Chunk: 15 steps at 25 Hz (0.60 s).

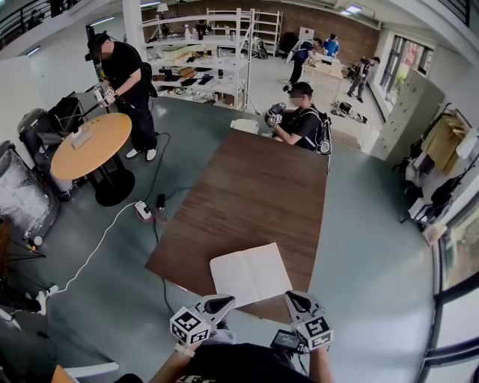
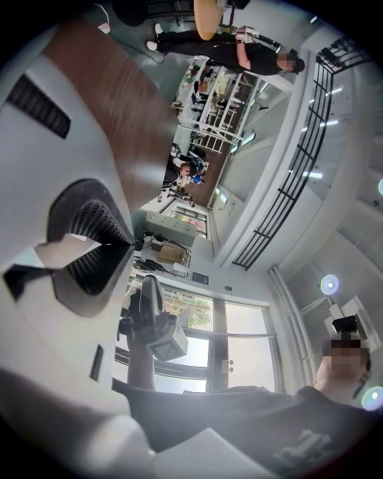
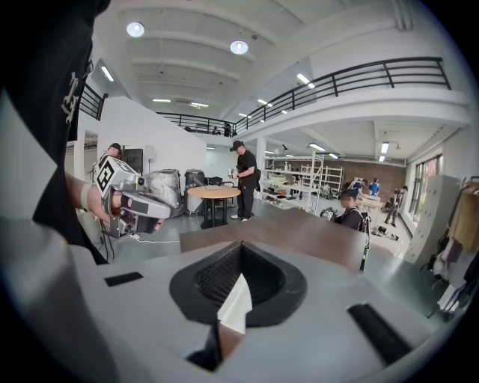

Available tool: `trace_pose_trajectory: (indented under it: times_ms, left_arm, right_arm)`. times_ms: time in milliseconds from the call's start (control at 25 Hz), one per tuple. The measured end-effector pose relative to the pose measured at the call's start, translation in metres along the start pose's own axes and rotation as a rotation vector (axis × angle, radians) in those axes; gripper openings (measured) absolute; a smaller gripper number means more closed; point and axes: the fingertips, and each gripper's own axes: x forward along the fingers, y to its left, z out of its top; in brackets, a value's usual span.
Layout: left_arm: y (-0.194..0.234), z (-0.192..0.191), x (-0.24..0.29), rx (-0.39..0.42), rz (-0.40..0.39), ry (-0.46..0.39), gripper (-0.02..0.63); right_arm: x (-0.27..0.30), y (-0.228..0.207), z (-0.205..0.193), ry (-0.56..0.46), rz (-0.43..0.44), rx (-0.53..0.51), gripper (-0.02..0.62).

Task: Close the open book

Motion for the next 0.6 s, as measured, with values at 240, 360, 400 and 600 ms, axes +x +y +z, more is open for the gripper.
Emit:
trace_pose_trajectory:
  times_ms: [240,360,400,600]
  left_arm:
    - [0.022,0.009,0.003,0.003,-0.012,-0.002,0.008]
    - [0.032,0.012,0.004,0.001,-0.022,0.000,0.008]
    - [0.035,0.014,0.005,0.002,-0.026,0.000,0.008]
    - [0.051,0.022,0.011,0.011,-0.047,0.000,0.008]
  right_arm:
    - [0.017,-0.003,0.008,0.005,-0.011,0.001,-0.012]
    - [0.027,-0.005,0.014,-0.010,-0.021,0.007,-0.012]
    - [0.029,-0.006,0.015,-0.010,-0.024,0.008,-0.012]
    - [0.042,-0.013,0.022,-0.001,-0.040,0.006,-0.012]
